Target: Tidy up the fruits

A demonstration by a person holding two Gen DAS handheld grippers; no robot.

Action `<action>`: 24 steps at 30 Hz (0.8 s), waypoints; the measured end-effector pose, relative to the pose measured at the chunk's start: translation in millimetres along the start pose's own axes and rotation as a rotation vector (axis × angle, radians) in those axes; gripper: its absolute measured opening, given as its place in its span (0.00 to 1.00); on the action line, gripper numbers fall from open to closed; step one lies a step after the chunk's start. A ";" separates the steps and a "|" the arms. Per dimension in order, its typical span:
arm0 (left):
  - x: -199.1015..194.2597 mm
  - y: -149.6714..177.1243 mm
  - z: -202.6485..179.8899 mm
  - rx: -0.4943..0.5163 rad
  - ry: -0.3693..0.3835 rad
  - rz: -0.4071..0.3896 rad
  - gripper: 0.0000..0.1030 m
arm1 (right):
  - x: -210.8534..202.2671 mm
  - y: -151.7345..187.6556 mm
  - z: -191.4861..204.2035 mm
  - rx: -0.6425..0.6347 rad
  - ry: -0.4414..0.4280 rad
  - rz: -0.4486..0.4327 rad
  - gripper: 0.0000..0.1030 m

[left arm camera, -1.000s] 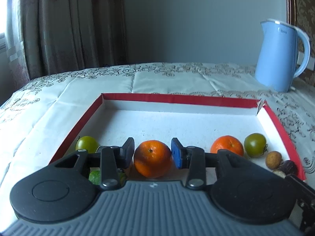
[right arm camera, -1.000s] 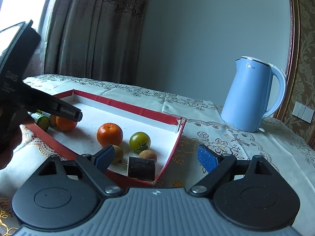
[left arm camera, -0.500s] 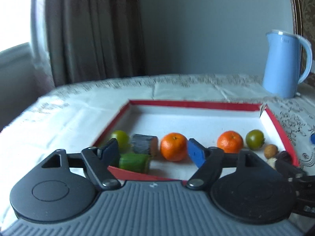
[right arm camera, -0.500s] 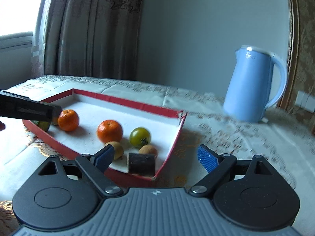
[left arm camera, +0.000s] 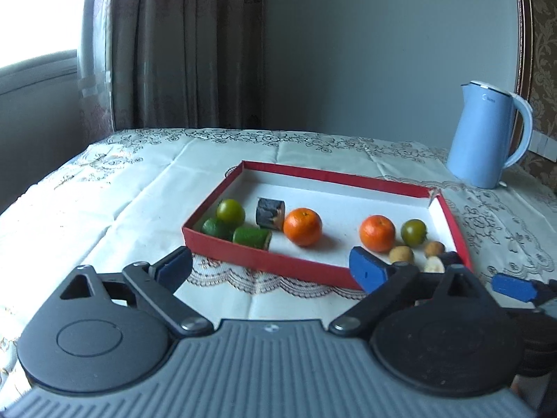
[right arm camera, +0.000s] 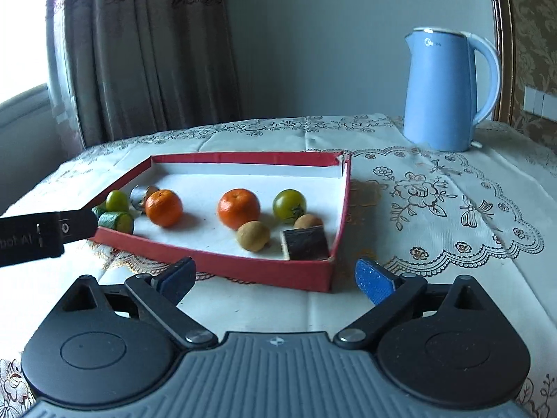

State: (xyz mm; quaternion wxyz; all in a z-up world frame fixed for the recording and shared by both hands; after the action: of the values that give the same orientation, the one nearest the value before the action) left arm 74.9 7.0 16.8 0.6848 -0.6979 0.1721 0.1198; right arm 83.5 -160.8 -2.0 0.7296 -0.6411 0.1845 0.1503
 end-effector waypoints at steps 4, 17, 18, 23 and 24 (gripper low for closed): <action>-11.4 2.5 -3.1 0.025 -0.023 -0.025 1.00 | -2.9 1.3 13.4 -0.033 0.062 -0.004 0.96; -23.9 0.9 1.2 0.024 -0.034 -0.055 1.00 | -4.1 0.5 28.4 -0.050 0.089 -0.026 0.96; -24.1 1.0 1.1 0.026 -0.035 -0.055 1.00 | -3.8 0.6 28.6 -0.048 0.092 -0.026 0.96; -25.4 2.8 -0.4 0.041 -0.054 -0.066 1.00 | -4.2 1.3 30.2 -0.046 0.101 -0.029 0.96; -25.7 3.3 -1.1 0.044 -0.057 -0.070 1.00 | -4.6 1.4 30.8 -0.048 0.103 -0.032 0.96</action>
State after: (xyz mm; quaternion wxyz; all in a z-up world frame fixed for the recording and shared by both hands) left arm 50.0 7.9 24.2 0.7083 -0.6846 0.1307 0.1117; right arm 81.1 -130.0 2.3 0.7059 -0.6681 0.2080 0.1096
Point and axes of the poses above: each gripper's, at about its wrist camera, not at the fingertips, and x roughly the way its jaws point, z to its left, y to its underside, the point moved 2 cm from there along x, roughly the way its jaws point, and after that the axes turned 5 degrees about -z, right-handed, at the moved point
